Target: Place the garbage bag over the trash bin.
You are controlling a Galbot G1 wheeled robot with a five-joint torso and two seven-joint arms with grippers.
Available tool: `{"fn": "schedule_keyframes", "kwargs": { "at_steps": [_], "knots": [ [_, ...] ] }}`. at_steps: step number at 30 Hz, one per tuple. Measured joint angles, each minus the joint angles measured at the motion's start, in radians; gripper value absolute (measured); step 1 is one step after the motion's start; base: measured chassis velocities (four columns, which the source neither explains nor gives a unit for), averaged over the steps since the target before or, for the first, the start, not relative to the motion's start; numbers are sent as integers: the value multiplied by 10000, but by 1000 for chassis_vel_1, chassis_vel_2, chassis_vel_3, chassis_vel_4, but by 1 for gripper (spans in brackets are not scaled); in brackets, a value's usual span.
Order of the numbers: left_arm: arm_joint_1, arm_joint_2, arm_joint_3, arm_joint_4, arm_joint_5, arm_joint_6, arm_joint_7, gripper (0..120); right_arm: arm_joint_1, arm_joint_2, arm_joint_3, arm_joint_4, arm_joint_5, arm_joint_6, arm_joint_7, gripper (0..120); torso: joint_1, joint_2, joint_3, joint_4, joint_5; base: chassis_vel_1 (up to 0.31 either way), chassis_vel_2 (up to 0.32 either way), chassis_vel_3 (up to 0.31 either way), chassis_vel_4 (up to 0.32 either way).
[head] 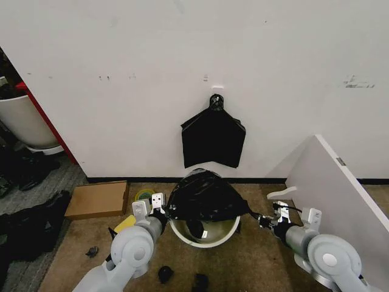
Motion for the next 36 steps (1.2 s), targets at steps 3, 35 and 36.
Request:
{"fn": "schedule_keyframes", "kwargs": {
  "at_steps": [3, 35, 36],
  "knots": [
    [-47, -29, -24, 41, -284, 6, -142, 1, -191, 70, 320, 174, 80, 160, 89, 28, 0, 0, 0, 0, 0, 0, 0, 0, 0],
    [-1621, 199, 513, 663, -2125, -41, -735, 1, 368, 296, -2385, 2146, 1659, 1197, 1627, 100, 0, 0, 0, -1, -1, 0, 0, 0, 0],
    [-1649, 176, 539, 676, -2125, -39, -739, 1, 412, 313, -2451, 2091, 1668, 1230, 1693, 100, 0, 0, 0, -1, -2, 0, 0, 0, 0]
  ]
}}
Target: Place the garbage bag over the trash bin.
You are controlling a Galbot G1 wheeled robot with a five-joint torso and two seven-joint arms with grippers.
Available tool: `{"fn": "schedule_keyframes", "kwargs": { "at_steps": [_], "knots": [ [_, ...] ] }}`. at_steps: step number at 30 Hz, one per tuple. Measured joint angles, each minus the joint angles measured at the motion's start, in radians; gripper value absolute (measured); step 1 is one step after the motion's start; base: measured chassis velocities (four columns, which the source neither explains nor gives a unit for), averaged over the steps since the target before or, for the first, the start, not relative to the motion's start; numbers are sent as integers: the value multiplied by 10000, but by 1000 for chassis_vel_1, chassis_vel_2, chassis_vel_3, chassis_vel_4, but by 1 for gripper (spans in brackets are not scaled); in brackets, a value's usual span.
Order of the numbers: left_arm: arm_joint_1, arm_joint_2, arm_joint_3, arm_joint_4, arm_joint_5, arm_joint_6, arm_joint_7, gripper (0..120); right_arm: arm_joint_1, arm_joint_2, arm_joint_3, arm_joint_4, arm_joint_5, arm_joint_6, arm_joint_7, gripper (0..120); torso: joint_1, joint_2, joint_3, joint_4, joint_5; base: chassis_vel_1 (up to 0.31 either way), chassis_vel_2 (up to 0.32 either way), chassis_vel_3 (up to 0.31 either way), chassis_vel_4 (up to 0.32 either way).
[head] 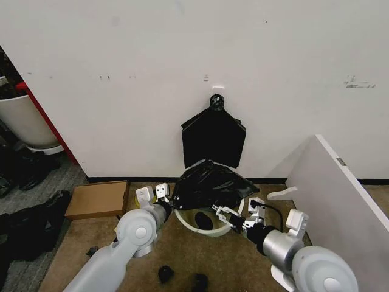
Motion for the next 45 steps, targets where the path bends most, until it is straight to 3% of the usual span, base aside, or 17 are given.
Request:
{"fn": "schedule_keyframes", "kwargs": {
  "at_steps": [15, 41, 45],
  "knots": [
    [-48, -267, 76, 40, 60, 14, -70, 1, 858, 629, -791, -1188, -396, 206, 10, 97, 0, -1, 0, 0, 3, 0, 0, 0, 0],
    [316, -359, 162, -213, 816, -44, 148, 1, 978, 617, -954, -1105, -740, 183, -30, 3, 0, 0, 0, 0, 2, 0, 0, 0, 0],
    [311, -416, 151, -214, 822, -74, 140, 1, 915, 549, -909, -1025, -826, 186, -83, 0, 0, 0, 0, 0, 2, 0, 0, 0, 0]
  ]
}}
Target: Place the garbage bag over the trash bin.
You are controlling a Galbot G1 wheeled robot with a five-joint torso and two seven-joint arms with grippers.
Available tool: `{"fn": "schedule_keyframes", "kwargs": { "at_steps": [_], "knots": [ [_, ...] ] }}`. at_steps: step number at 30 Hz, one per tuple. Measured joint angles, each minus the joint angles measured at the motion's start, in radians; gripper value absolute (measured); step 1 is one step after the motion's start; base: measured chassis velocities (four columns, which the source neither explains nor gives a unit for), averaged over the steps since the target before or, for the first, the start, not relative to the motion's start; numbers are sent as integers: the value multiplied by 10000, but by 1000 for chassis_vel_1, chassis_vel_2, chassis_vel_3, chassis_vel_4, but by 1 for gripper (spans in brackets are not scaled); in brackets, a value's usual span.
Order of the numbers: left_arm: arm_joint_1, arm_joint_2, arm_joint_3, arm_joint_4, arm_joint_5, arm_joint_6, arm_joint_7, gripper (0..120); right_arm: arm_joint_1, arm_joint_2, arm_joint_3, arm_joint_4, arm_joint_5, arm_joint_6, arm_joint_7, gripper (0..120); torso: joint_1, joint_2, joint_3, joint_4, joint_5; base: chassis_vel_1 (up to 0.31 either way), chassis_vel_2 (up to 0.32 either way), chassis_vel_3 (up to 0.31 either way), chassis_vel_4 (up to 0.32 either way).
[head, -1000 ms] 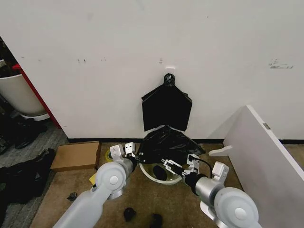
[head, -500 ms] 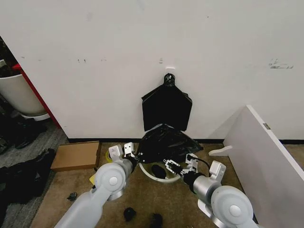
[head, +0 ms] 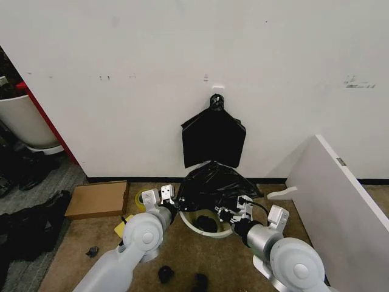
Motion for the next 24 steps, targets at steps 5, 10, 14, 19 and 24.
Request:
{"fn": "schedule_keyframes", "kwargs": {
  "at_steps": [5, 10, 14, 19, 24],
  "knots": [
    [-62, -116, -116, 104, -78, -103, -28, 1, -217, -155, 70, 302, -57, -84, -28, 0, 0, 0, 0, 0, 0, 0, 0, 0, 0],
    [-232, -253, -251, 323, -155, -390, -87, 1, -620, -454, 257, 818, 19, -316, 0, 0, 0, 0, 0, 0, 0, 0, 0, 0, 0],
    [-382, -342, -287, 438, -219, -509, -155, 1, -1009, -659, 332, 1287, 131, -517, 168, 0, 0, 0, 0, -1, 0, 0, 0, 0, 0],
    [-478, -349, -287, 471, -253, -519, -192, 1, -1230, -750, 356, 1470, 157, -691, 369, 0, 0, 0, 0, -1, 0, 0, 0, 0, 0],
    [-509, -285, -366, 536, -253, -542, -267, 1, -1399, -848, 435, 1554, 193, -906, 592, 0, 0, 0, 0, -1, 0, 0, 0, 0, 0]
  ]
}}
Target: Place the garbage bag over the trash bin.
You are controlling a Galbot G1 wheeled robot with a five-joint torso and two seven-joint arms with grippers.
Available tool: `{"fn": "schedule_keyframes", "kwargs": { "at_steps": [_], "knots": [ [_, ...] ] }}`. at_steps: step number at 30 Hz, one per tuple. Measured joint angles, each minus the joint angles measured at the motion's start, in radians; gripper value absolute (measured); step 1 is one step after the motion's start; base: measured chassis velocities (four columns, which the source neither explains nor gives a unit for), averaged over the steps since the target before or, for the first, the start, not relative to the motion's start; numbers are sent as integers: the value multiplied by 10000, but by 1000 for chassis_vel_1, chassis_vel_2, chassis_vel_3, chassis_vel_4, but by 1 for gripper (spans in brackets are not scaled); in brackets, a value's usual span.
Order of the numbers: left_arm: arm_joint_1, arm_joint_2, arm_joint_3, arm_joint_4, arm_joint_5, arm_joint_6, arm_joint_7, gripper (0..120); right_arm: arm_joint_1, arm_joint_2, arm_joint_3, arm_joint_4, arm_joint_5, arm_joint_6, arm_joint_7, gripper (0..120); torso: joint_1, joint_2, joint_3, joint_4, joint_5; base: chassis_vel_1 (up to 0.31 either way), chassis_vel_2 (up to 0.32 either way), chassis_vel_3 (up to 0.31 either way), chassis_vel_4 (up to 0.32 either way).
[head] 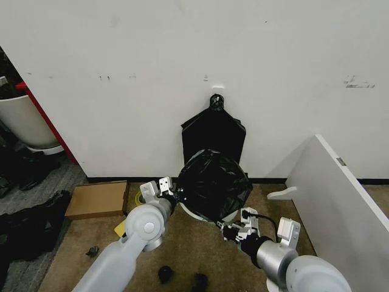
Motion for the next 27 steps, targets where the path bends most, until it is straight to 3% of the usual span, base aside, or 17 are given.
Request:
{"fn": "schedule_keyframes", "kwargs": {
  "at_steps": [8, 14, 19, 27],
  "knots": [
    [-42, 38, -44, 26, -22, -244, -19, 1, -278, -17, 52, 131, 8, -364, 188, 0, 0, 0, 0, 1, -1, 0, 0, 0, 0],
    [-30, 56, -49, -24, 10, -254, 3, 1, -239, 151, 255, 138, 100, 110, -142, 4, 0, 0, 0, 1, 1, 0, 0, 0, 0],
    [34, 42, -67, -73, 16, -245, 11, 1, -221, 310, 335, 189, 140, 596, -471, 25, 0, 0, 0, 1, 0, 0, 0, 0, 0],
    [109, 33, -52, -136, 19, -200, 3, 1, -362, 537, 315, 189, 175, 535, -924, 52, 0, 0, 0, 1, 0, 0, 0, 0, 0]
  ]
}}
